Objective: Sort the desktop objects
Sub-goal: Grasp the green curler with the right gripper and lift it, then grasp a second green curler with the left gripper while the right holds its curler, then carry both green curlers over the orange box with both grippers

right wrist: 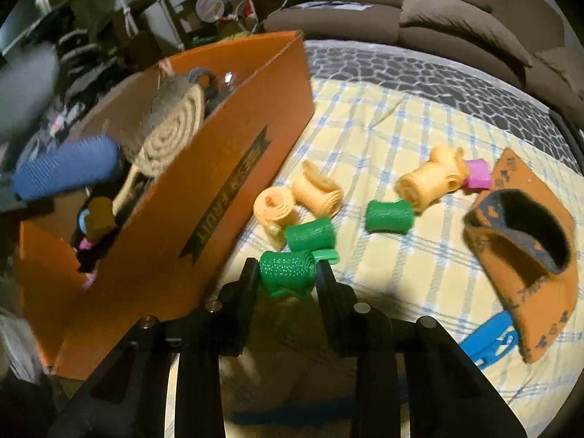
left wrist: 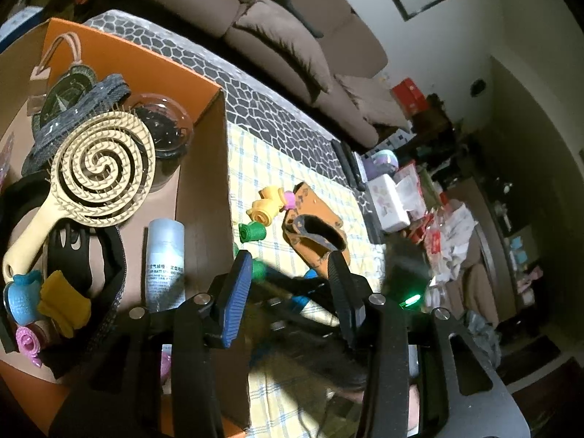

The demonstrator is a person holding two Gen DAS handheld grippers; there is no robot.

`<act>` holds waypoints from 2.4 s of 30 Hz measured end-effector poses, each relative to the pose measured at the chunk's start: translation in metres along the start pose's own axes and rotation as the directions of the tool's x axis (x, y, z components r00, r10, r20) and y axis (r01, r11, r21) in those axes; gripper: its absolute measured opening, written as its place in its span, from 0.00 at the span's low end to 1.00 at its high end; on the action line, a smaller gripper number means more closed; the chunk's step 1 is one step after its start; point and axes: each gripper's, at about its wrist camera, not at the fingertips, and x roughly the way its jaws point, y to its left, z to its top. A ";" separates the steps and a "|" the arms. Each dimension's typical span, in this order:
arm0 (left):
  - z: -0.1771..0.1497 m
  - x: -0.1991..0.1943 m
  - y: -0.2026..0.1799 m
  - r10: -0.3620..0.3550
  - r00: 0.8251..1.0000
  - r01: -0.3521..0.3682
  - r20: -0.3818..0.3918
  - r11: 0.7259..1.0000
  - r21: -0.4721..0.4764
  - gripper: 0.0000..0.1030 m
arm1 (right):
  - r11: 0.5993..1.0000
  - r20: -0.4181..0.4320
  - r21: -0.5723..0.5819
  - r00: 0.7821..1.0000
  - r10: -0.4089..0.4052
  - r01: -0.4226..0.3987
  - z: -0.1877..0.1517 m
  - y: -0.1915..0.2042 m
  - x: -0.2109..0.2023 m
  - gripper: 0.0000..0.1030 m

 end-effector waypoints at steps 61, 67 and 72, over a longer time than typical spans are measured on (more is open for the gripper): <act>0.011 0.112 -0.106 0.491 0.861 -0.286 -0.134 0.683 0.672 0.21 | 0.954 0.189 0.273 0.979 0.075 -0.125 0.003 -0.101 -0.113 0.31; 0.003 0.033 -0.083 0.411 0.909 -0.310 -0.068 0.776 0.549 0.21 | 0.963 0.187 0.203 0.973 0.137 -0.175 0.016 -0.061 -0.106 0.31; -0.004 -0.017 -0.045 0.411 0.911 -0.358 -0.027 0.821 0.444 0.21 | 0.969 0.169 0.114 0.966 0.196 -0.217 0.026 -0.016 -0.096 0.31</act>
